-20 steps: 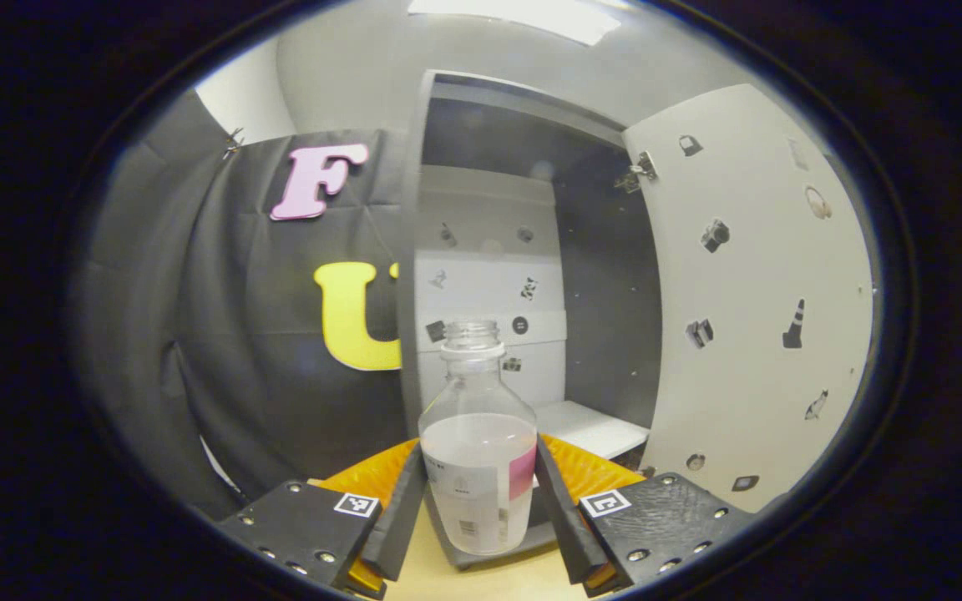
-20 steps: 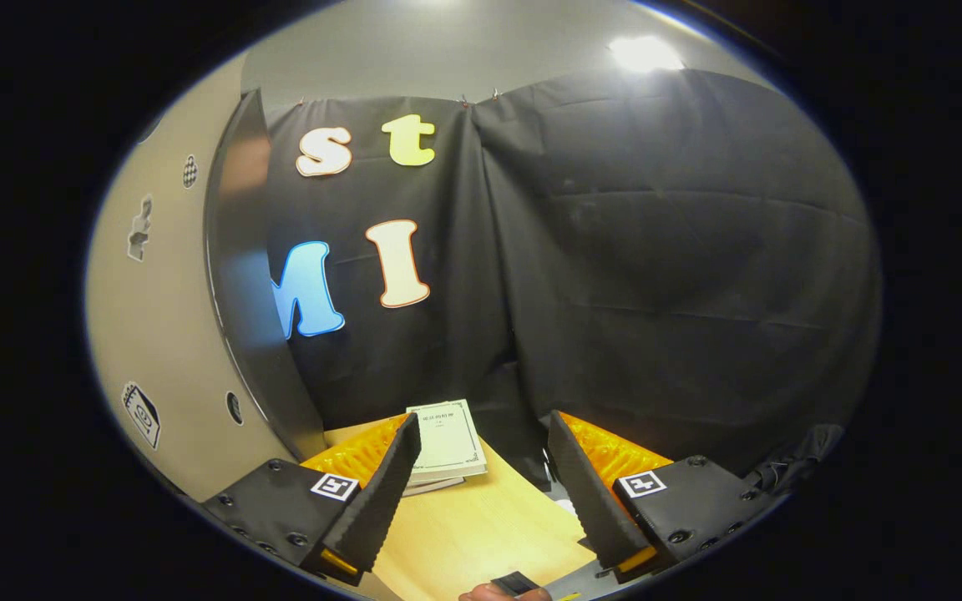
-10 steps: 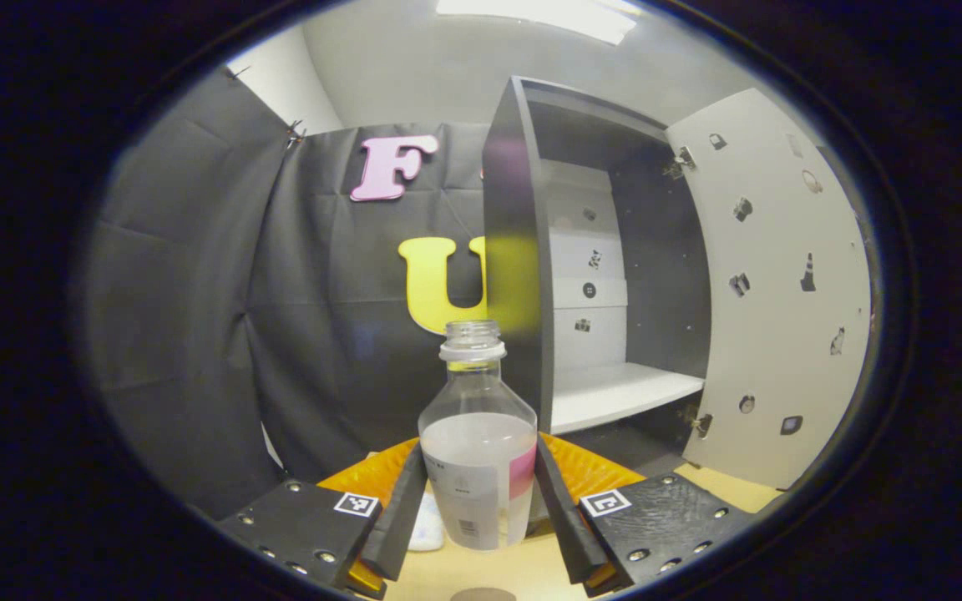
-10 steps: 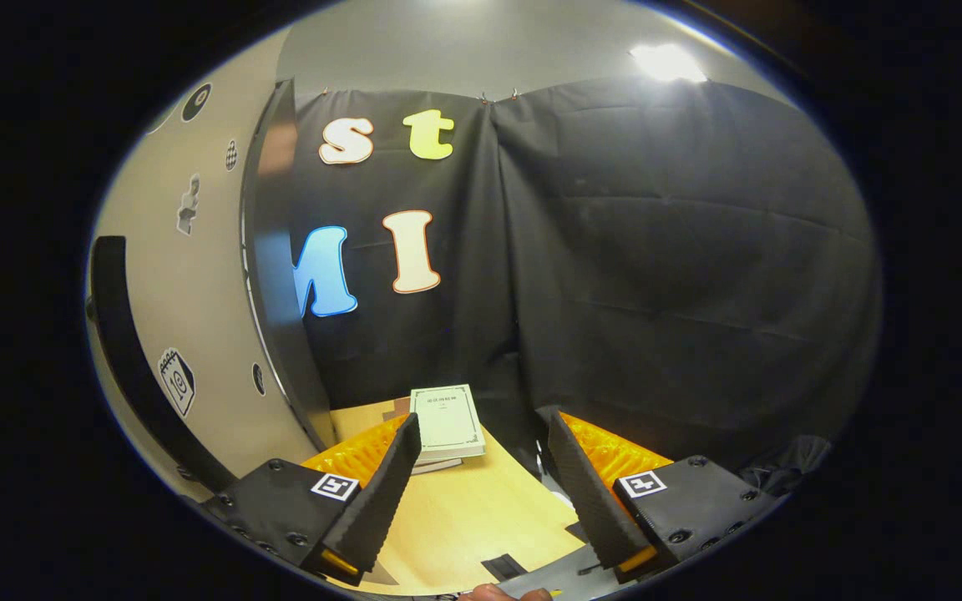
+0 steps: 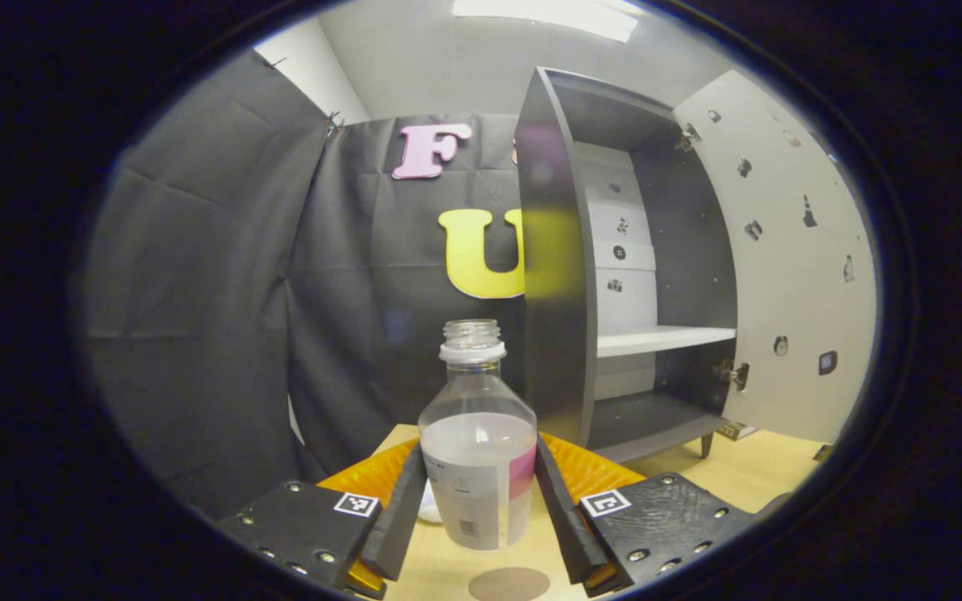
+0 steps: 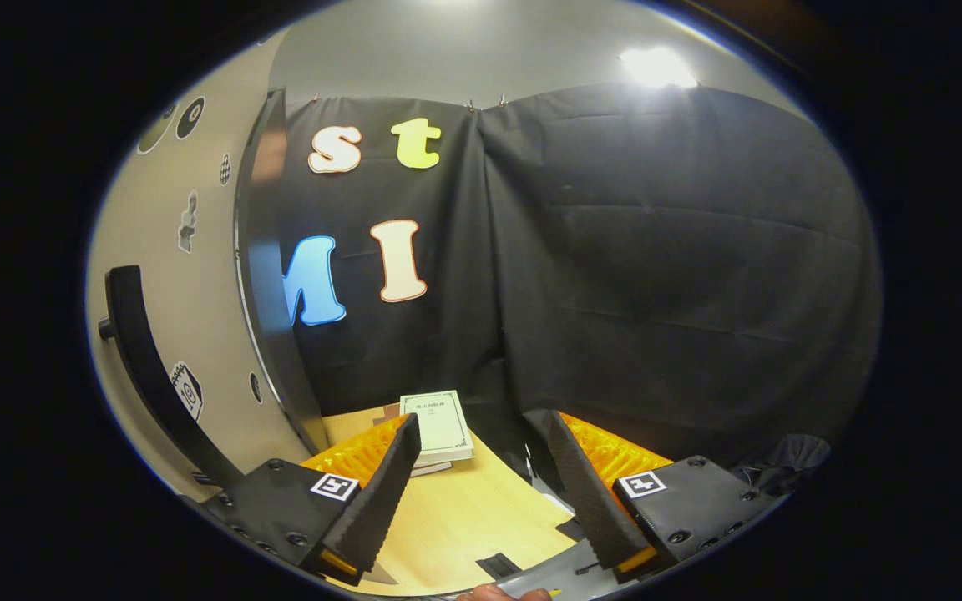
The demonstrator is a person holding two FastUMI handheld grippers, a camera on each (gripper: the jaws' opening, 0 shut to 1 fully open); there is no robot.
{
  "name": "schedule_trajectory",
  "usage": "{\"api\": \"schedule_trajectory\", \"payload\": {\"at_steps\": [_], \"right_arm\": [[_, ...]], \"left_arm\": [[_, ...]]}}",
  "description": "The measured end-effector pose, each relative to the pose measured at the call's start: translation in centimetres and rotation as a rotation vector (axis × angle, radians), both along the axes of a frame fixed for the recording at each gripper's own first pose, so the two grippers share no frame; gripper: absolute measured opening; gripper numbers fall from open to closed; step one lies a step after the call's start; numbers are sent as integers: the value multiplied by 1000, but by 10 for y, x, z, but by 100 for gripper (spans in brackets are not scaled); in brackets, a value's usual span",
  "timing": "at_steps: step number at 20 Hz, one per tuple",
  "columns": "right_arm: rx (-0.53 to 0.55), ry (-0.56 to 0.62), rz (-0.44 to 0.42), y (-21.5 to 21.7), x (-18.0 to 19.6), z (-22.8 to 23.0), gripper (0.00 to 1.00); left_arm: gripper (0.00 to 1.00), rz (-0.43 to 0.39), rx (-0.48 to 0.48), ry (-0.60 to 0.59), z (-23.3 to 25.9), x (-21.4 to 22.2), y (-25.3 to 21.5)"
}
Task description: Open the cabinet door with the right hand, grasp the bottle in the cabinet with the left hand and place it on the coaster, then close the cabinet door with the right hand.
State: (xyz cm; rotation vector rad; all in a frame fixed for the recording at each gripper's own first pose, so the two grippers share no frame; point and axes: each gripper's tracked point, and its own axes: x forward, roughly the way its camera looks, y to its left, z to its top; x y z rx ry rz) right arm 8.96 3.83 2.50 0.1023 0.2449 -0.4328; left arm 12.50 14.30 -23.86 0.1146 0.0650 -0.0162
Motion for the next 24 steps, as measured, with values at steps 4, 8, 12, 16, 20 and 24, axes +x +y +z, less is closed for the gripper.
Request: {"api": "schedule_trajectory", "payload": {"at_steps": [4,8,12,16,20,24], "right_arm": [[12,-26,-13,-1,3,5,97],[8,-38,-28,-8,5,7,97],[62,-32,-88,-13,-5,4,97],[91,-24,-177,-36,-17,-3,97],[60,13,-202,-40,-29,-12,97],[78,24,-224,-41,-32,-22,97]], "left_arm": [[72,23,-10,34,-52,-5,-1],[72,-2,29,84,-102,-5,-27],[72,-46,82,109,-148,-3,-50],[72,-65,102,123,-175,4,-52],[73,-59,89,145,-195,-7,-46],[72,-54,87,161,-204,-17,-46]]}}
